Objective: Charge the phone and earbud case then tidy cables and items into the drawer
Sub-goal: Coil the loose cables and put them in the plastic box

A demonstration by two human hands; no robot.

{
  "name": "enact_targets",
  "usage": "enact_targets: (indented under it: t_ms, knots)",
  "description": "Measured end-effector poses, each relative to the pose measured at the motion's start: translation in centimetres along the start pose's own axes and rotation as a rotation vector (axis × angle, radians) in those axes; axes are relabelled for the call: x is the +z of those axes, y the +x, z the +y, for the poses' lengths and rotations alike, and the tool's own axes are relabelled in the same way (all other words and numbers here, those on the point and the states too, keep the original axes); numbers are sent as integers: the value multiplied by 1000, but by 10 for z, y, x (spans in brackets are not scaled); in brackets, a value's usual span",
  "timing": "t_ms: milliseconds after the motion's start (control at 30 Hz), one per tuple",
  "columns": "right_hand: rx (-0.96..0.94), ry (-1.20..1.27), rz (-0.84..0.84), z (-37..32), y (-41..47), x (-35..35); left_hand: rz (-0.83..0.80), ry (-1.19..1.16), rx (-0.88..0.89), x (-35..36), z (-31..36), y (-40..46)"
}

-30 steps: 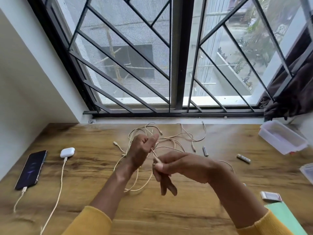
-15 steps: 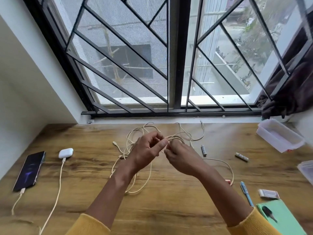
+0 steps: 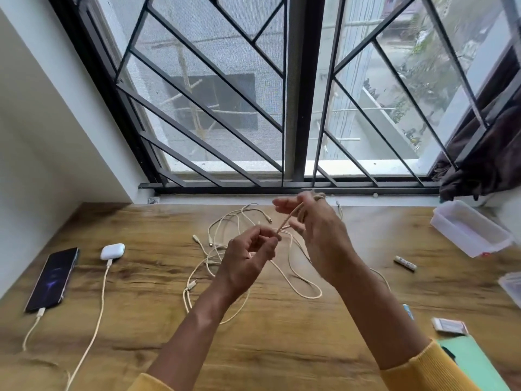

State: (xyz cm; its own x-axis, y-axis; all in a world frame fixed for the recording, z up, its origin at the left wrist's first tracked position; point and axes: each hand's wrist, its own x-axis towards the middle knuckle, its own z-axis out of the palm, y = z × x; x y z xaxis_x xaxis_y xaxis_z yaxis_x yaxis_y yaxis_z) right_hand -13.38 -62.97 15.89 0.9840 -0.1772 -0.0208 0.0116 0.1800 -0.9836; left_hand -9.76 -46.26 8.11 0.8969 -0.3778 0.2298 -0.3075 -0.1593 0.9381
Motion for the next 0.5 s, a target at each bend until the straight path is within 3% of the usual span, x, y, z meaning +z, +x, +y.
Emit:
enact_targets:
  t_ms: [133,233,300,367,500]
  knots:
    - [17,447,-215,-22,4,-8,-54,57,-48,0,-16,-4]
    - [56,514,-461,-22,4,-13,-65,22,-81,-5,-18,1]
    - [124,428,-660,-21,1,-15,-81,-26,-104,-12,-13,8]
    - [172,188,-844,-22,-4,-18,-125,-66,-88,-23,-6,16]
    - [190,-310,-1053,-23,-14,-13,-285,59,-69,-37,13,32]
